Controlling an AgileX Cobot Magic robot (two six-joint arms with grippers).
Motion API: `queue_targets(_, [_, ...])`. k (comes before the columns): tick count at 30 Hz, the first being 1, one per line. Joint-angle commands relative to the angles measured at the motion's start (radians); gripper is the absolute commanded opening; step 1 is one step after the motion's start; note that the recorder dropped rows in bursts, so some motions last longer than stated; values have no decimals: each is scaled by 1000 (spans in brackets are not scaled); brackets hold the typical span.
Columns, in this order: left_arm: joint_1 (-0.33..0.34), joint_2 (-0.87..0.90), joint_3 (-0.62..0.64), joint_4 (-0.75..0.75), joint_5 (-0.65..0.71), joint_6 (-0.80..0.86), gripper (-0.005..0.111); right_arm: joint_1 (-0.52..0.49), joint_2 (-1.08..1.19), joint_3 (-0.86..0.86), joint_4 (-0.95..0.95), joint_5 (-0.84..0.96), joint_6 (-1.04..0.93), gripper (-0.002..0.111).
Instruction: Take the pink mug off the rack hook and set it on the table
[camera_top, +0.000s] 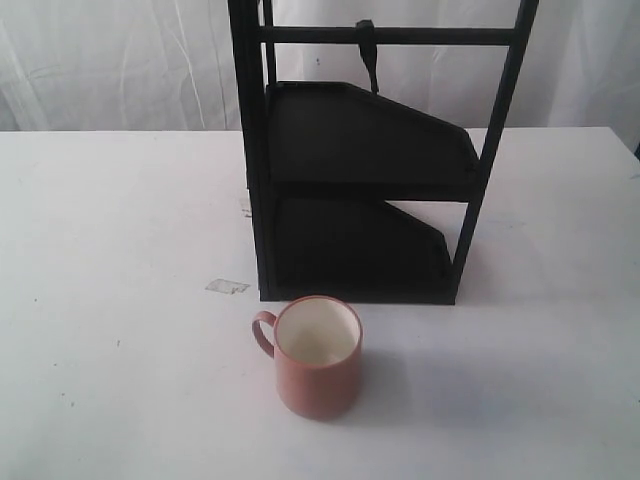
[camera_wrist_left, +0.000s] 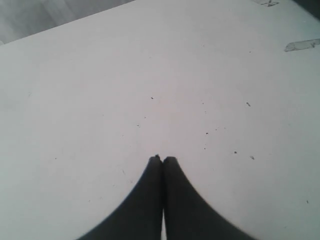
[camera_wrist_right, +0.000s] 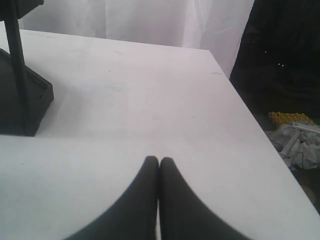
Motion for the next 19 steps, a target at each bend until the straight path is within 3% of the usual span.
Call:
queue_targets(1, [5, -3, 2, -5, 0, -1, 0, -5, -6, 1, 5, -6, 5, 0])
queue_targets(19, [5, -3, 2, -5, 0, -1, 0, -5, -6, 1, 5, -6, -7, 0])
